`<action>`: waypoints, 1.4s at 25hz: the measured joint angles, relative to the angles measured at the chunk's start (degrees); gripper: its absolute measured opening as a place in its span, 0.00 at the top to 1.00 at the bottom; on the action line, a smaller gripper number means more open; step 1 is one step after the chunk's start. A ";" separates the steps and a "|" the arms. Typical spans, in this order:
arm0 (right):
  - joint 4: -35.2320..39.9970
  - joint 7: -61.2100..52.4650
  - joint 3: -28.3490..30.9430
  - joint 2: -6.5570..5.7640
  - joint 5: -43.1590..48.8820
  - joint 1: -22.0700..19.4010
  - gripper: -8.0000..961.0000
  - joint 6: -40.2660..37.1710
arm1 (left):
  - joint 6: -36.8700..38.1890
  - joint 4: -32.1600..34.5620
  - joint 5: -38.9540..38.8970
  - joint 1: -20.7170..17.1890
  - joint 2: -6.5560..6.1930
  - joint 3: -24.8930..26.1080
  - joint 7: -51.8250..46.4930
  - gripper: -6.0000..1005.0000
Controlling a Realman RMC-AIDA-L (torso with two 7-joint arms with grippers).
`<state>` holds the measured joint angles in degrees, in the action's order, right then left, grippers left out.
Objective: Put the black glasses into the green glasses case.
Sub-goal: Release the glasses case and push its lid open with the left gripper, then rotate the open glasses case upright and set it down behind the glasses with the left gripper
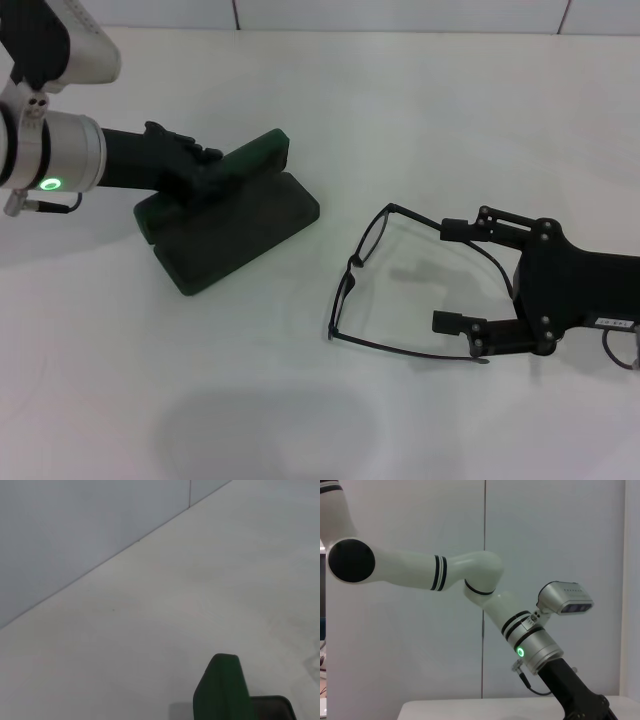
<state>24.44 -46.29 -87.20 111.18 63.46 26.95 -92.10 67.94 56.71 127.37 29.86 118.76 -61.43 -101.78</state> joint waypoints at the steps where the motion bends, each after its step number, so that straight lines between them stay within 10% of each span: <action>1: 0.00 0.02 -0.03 0.00 0.00 0.00 0.08 0.00 | 0.00 0.00 -0.01 0.08 -0.05 0.00 0.06 0.33; 9: -0.19 0.30 -0.37 0.63 1.60 -0.05 0.09 0.41 | 0.06 0.21 0.09 1.90 -0.45 -0.48 4.72 0.79; 24: -0.18 5.36 1.28 3.44 5.55 -5.71 0.09 0.68 | -7.25 -12.46 -0.69 17.68 0.92 -6.12 18.49 0.76; 35: -0.90 7.52 2.32 4.02 5.78 -8.07 0.09 0.74 | -7.96 -14.61 -5.29 21.08 1.18 -17.35 20.21 0.72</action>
<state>23.54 -38.76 -84.88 115.20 69.23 18.88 -91.36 59.99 42.10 122.09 50.94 119.94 -78.78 -81.57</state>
